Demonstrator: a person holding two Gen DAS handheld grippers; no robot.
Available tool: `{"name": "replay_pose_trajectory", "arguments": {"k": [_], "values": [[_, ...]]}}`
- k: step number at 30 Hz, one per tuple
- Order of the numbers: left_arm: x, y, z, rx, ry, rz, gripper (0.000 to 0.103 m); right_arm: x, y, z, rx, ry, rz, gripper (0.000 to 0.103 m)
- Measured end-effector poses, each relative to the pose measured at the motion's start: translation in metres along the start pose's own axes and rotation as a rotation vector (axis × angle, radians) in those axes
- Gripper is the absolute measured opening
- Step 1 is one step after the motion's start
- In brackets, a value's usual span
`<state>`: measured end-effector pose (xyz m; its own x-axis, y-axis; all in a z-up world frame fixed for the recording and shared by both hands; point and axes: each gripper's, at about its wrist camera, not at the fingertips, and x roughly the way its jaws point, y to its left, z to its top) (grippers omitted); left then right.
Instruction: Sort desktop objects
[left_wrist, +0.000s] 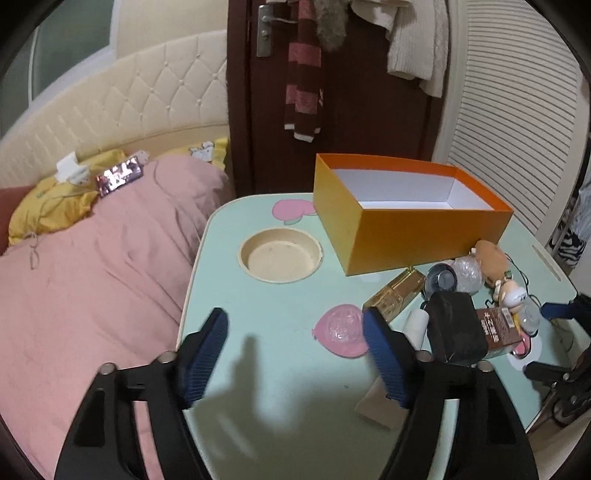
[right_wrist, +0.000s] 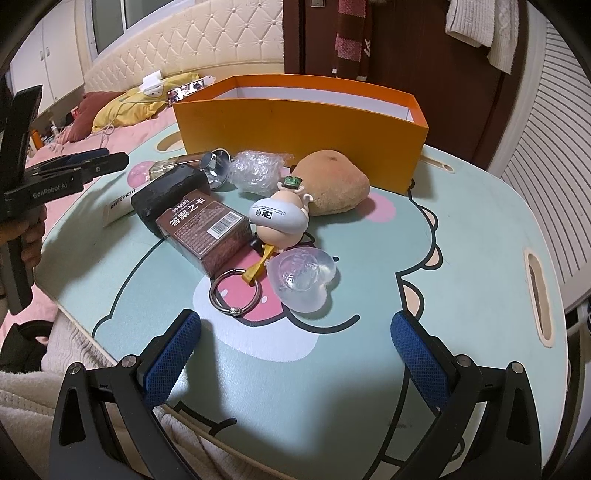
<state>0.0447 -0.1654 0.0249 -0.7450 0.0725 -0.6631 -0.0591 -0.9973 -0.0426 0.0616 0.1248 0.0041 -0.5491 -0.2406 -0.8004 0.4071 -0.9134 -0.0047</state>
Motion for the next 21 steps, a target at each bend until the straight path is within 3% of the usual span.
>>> {"name": "replay_pose_trajectory", "arguments": {"k": [6, 11, 13, 21], "values": [[0.005, -0.001, 0.010, 0.028, 0.032, 0.035, 0.079, 0.001, 0.001, 0.001, -0.005, -0.005, 0.004, 0.103], [0.009, 0.000, 0.011, 0.038, 0.064, 0.005, 0.077, 0.001, 0.001, 0.002, -0.005, -0.008, 0.005, 0.103], [0.011, -0.002, 0.010, 0.052, 0.076, -0.005, 0.070, 0.001, 0.001, 0.002, -0.005, -0.009, 0.006, 0.103], [0.018, -0.014, 0.012, 0.082, 0.122, -0.037, 0.062, 0.002, 0.000, 0.002, -0.007, -0.010, 0.008, 0.103]]}}
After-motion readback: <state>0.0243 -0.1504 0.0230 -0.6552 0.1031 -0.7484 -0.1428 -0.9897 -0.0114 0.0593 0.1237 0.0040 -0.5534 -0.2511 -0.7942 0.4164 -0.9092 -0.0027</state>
